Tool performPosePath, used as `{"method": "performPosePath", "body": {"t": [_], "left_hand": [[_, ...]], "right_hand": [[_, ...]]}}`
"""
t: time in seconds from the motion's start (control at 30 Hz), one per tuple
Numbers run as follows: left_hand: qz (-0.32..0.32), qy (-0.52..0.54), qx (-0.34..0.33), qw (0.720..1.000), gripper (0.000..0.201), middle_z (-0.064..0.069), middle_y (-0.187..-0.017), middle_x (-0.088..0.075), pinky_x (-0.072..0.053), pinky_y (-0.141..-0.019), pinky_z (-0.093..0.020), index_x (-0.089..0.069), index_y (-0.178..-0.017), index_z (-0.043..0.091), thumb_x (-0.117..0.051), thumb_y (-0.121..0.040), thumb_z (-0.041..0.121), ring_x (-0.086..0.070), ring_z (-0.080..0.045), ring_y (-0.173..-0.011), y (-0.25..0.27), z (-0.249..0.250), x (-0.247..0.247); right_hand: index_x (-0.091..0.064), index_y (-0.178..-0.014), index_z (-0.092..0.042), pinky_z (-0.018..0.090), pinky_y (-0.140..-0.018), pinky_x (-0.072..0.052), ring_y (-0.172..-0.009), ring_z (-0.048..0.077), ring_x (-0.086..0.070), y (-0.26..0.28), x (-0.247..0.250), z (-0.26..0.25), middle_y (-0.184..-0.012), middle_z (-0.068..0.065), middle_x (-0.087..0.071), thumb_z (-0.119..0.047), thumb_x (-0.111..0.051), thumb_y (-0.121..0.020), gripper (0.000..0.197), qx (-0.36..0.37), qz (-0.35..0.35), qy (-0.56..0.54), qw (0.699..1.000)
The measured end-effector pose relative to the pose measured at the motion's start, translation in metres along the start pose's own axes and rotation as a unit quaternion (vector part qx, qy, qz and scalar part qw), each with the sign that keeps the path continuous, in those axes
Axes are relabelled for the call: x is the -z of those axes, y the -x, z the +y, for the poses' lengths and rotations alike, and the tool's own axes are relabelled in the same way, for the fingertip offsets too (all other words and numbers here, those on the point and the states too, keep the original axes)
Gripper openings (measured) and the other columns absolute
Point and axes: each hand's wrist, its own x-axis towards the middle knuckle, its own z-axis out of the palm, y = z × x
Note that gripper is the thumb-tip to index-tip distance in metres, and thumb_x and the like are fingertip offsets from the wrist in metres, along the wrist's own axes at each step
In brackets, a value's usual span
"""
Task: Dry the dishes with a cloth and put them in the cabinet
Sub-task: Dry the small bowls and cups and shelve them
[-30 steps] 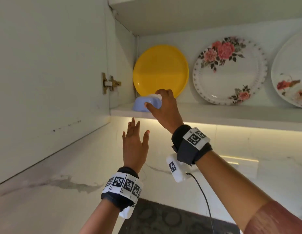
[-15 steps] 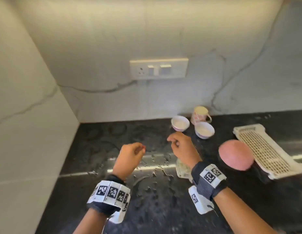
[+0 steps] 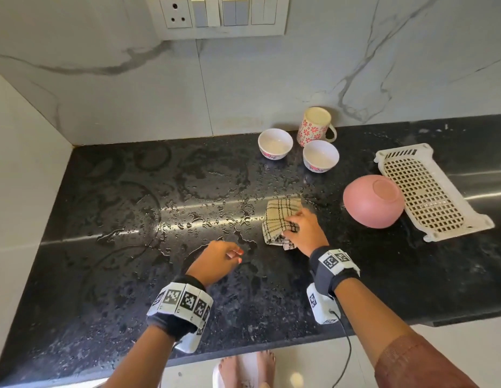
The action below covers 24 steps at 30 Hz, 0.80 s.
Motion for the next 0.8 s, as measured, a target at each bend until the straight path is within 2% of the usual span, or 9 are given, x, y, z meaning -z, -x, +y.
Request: {"method": "performPosePath", "body": {"t": [0.1,0.17,0.27,0.4,0.5,0.57,0.63,0.67,0.8], "left_hand": [[0.018,0.014,0.004,1.0,0.023,-0.01,-0.109,-0.067,-0.047,-0.09,-0.024,-0.065,-0.111,0.005,-0.058,-0.09,0.012,-0.061,-0.016,-0.098,-0.004,0.006,0.003],[0.031,0.027,0.011,0.999,0.027,-0.01,-0.113,-0.065,-0.045,-0.091,-0.024,-0.062,-0.114,0.005,-0.058,-0.09,0.015,-0.06,-0.017,-0.103,-0.006,0.014,0.005],[0.055,0.057,0.024,0.997,0.051,-0.007,-0.133,-0.054,-0.038,-0.094,-0.024,-0.047,-0.133,0.009,-0.062,-0.088,0.028,-0.052,-0.02,-0.118,-0.011,0.029,0.008],[0.072,0.113,0.018,0.991,0.081,-0.005,-0.146,-0.039,-0.033,-0.102,-0.029,-0.029,-0.145,0.011,-0.067,-0.08,0.042,-0.04,-0.021,-0.131,-0.017,0.06,0.018],[0.121,0.126,-0.026,0.984,0.061,-0.005,-0.125,-0.059,-0.038,-0.082,-0.014,-0.048,-0.129,0.011,-0.073,-0.078,0.032,-0.053,-0.012,-0.104,-0.019,0.078,0.03],[0.171,0.105,-0.051,0.978,0.04,-0.009,-0.104,-0.067,-0.04,-0.068,-0.015,-0.06,-0.11,0.007,-0.075,-0.076,0.024,-0.056,-0.013,-0.087,-0.019,0.083,0.046],[0.172,0.088,-0.065,0.979,0.032,-0.011,-0.088,-0.067,-0.04,-0.065,-0.025,-0.064,-0.095,0.003,-0.077,-0.074,0.023,-0.056,-0.017,-0.078,-0.015,0.084,0.063],[0.16,0.081,-0.069,0.981,0.032,-0.011,-0.084,-0.067,-0.042,-0.064,-0.027,-0.065,-0.092,0.002,-0.078,-0.073,0.024,-0.056,-0.018,-0.074,-0.013,0.086,0.072],[0.099,0.035,-0.088,0.991,0.03,-0.009,-0.087,-0.07,-0.054,-0.065,-0.027,-0.067,-0.098,0.004,-0.075,-0.076,0.022,-0.063,-0.013,-0.069,0.006,0.1,0.105]], "right_hand": [[-0.071,-0.084,0.004,0.034,-0.082,-0.046,-0.093,0.029,-0.058,-0.004,0.005,-0.01,-0.097,0.016,-0.062,-0.012,-0.065,-0.083,0.017,0.0,0.072,-0.08,0.994],[-0.064,-0.067,0.004,0.034,-0.064,-0.042,-0.069,0.031,-0.055,-0.004,0.016,-0.024,-0.07,0.018,-0.06,-0.015,-0.062,-0.084,0.026,-0.029,0.097,-0.099,0.99],[-0.058,-0.064,-0.002,0.034,-0.059,-0.036,-0.065,0.031,-0.048,-0.001,0.041,-0.05,-0.065,0.012,-0.056,-0.022,-0.057,-0.087,0.03,-0.022,0.104,-0.078,0.991],[-0.033,-0.049,-0.02,0.032,-0.058,-0.027,-0.06,0.026,-0.043,0.005,0.082,-0.088,-0.05,-0.003,-0.037,-0.018,-0.057,-0.087,0.045,0.1,0.046,-0.004,0.994],[-0.047,-0.055,-0.014,0.031,-0.058,-0.03,-0.061,0.021,-0.047,0.013,0.114,-0.116,-0.054,-0.003,-0.044,-0.016,-0.06,-0.086,0.034,0.174,-0.025,0.023,0.984],[-0.066,-0.078,-0.007,0.027,-0.064,-0.033,-0.07,0.017,-0.053,0.02,0.136,-0.133,-0.071,0.0,-0.056,-0.019,-0.063,-0.085,0.014,0.196,-0.047,0.04,0.979],[-0.069,-0.101,-0.005,0.021,-0.069,-0.033,-0.083,0.016,-0.055,0.026,0.156,-0.143,-0.088,0.003,-0.059,-0.021,-0.065,-0.084,0.024,0.199,-0.049,0.051,0.977],[-0.068,-0.106,-0.005,0.019,-0.07,-0.032,-0.087,0.016,-0.055,0.026,0.164,-0.145,-0.094,0.004,-0.06,-0.02,-0.067,-0.083,0.028,0.2,-0.045,0.048,0.977],[-0.068,-0.101,-0.007,0.025,-0.077,-0.039,-0.091,0.015,-0.055,0.026,0.188,-0.148,-0.1,0.003,-0.061,-0.018,-0.078,-0.073,0.032,0.188,-0.018,-0.047,0.981]]}}
